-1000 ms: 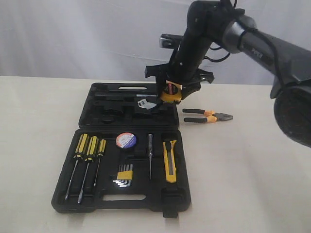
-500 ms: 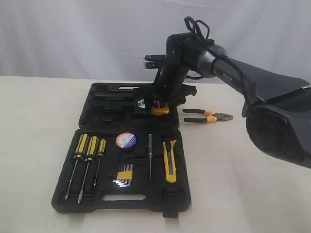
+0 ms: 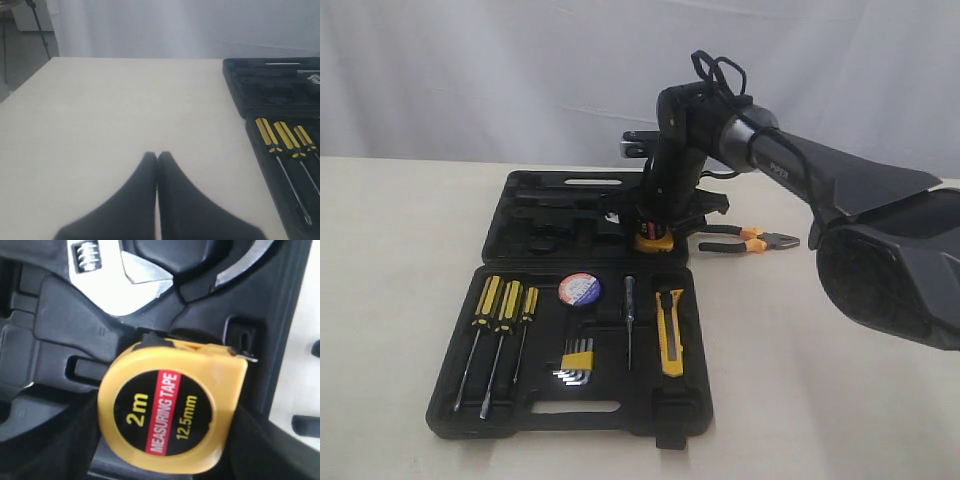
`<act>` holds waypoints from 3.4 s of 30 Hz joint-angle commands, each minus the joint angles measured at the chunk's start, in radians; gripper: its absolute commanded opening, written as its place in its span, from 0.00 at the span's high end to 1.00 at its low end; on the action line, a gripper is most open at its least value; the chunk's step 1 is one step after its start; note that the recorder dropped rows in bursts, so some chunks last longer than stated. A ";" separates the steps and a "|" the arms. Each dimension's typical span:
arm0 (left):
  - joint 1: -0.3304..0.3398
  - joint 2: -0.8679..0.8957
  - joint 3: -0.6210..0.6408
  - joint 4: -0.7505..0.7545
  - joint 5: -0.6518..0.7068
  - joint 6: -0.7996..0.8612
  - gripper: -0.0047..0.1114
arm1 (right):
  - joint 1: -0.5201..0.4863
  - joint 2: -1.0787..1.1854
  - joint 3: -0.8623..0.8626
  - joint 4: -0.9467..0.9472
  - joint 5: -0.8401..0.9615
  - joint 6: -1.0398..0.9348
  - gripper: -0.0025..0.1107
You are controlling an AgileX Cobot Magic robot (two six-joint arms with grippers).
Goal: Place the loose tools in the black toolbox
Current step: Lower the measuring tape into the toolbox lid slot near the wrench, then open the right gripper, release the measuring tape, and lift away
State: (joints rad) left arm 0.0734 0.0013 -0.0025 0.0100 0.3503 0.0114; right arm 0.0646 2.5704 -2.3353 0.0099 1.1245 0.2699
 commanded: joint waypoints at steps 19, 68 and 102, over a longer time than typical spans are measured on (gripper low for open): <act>-0.005 -0.001 0.003 -0.010 -0.008 -0.004 0.96 | -0.002 0.011 0.004 -0.010 0.097 0.012 0.47; -0.005 -0.001 0.003 -0.010 -0.008 -0.004 0.96 | -0.004 0.113 -0.164 -0.023 0.040 -0.030 0.98; -0.005 -0.001 0.003 -0.010 -0.008 -0.004 0.96 | -0.051 0.135 -0.164 0.067 0.087 -0.109 0.98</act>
State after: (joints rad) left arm 0.0734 0.0013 -0.0025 0.0100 0.3503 0.0114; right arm 0.0142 2.6536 -2.5100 0.0622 1.1784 0.1744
